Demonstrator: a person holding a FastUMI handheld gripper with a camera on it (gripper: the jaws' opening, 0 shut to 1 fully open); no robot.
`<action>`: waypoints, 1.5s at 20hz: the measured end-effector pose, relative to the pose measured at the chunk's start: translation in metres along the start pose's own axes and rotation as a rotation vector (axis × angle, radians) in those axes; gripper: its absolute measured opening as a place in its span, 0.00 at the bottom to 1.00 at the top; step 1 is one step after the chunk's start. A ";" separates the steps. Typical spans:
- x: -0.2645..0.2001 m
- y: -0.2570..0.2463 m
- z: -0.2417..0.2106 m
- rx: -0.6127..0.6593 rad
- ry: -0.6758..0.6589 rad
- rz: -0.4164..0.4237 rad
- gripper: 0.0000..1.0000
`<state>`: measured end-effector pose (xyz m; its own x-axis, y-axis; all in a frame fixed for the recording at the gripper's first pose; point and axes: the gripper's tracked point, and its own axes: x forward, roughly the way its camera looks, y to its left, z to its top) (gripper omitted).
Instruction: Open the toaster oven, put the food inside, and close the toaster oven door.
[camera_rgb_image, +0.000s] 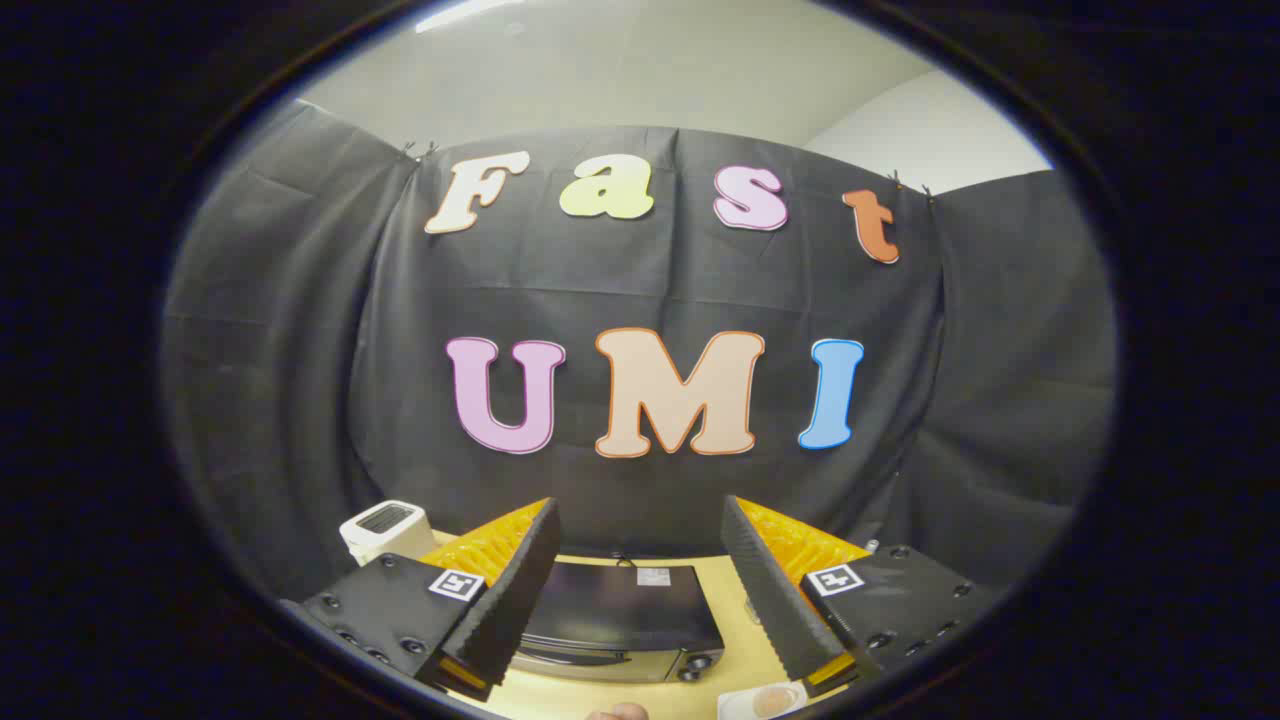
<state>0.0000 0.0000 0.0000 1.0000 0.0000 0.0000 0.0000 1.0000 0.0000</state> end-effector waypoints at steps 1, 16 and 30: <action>0.002 -0.001 -0.002 -0.001 0.003 -0.003 1.00; 0.014 -0.001 0.006 0.020 -0.037 -0.007 1.00; 0.077 0.063 -0.183 0.077 0.229 0.077 1.00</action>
<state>0.0766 0.0632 -0.1832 0.9711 0.0846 -0.2234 -0.0671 0.9941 0.0848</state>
